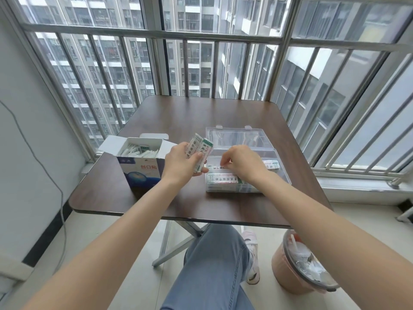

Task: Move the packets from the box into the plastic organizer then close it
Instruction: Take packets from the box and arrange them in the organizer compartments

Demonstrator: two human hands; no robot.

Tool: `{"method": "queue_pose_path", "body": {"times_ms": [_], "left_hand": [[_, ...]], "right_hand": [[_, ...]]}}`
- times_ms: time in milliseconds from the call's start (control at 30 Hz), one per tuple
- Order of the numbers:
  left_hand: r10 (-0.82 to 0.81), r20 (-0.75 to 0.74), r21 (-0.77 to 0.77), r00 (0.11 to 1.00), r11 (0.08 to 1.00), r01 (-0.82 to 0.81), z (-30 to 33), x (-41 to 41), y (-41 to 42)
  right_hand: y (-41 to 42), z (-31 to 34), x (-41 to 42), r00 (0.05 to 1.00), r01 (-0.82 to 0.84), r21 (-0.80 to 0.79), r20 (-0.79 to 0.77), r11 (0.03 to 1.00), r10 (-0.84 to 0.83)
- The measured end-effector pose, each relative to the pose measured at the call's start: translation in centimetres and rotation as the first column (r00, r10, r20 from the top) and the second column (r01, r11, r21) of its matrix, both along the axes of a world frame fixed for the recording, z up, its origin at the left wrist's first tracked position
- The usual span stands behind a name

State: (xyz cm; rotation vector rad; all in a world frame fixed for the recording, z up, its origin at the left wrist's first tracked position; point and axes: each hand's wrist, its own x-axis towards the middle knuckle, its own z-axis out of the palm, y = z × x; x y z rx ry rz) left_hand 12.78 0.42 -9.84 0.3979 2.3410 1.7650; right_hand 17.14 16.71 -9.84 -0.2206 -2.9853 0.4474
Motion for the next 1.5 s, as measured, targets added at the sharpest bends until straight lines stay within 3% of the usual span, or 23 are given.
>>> {"method": "queue_pose_path", "body": {"times_ms": [433, 500, 533, 567, 633, 733, 900, 1000, 1100, 1333, 1500], "left_hand": [[-0.067, 0.011, 0.053, 0.998, 0.996, 0.066, 0.6, 0.5, 0.1], [-0.093, 0.018, 0.084, 0.996, 0.992, 0.091, 0.8, 0.7, 0.2], [-0.101, 0.028, 0.107, 0.995, 0.989, 0.097, 0.8, 0.8, 0.3], [-0.105, 0.035, 0.129, 0.994, 0.987, 0.099, 1.0, 0.9, 0.4], [-0.121, 0.047, 0.163, 0.992, 0.98, 0.112, 1.1, 1.3, 0.8], [-0.154, 0.056, 0.194, 0.986, 0.971, 0.141, 1.2, 1.7, 1.5], [-0.1, 0.023, 0.213, 0.995, 0.973, 0.093, 1.1, 1.9, 3.1], [-0.064, 0.013, 0.203, 0.998, 0.977, 0.06, 0.8, 1.7, 3.7], [-0.047, 0.051, 0.216, 0.998, 0.976, 0.035, 0.8, 1.6, 4.1], [-0.113, 0.17, 0.312, 0.979, 0.949, 0.055, 1.1, 2.0, 4.3], [-0.061, 0.165, 0.327, 0.984, 0.945, 0.004, 0.6, 1.5, 3.8]], "right_hand": [[0.1, 0.2, -0.5, 0.998, 0.016, 0.003, 0.054, 1.0, -0.017], [0.3, 0.9, -0.4, 0.999, 0.038, -0.194, -0.031, 0.98, -0.045], [0.3, 1.5, -0.1, 0.993, 0.053, -0.406, -0.077, 0.912, -0.092], [0.3, 2.1, 0.2, 0.985, 0.053, -0.63, -0.094, 0.775, -0.143], [0.5, 3.0, 1.0, 0.984, 0.029, -0.855, -0.067, 0.518, -0.165], [0.7, 3.3, 1.9, 0.99, 0.005, -0.851, -0.068, 0.525, -0.12], [1.3, 3.6, 2.7, 0.973, 0.036, -0.883, -0.075, 0.467, -0.218], [1.7, 3.2, 3.0, 0.966, 0.046, -0.872, -0.084, 0.487, -0.243], [2.0, 3.0, 3.3, 0.962, 0.059, -0.868, -0.083, 0.493, -0.262], [2.1, 2.5, 3.3, 0.943, 0.076, -0.912, -0.065, 0.403, -0.326], [2.0, 2.1, 2.9, 0.925, 0.103, -0.911, -0.06, 0.4, -0.375]]}}
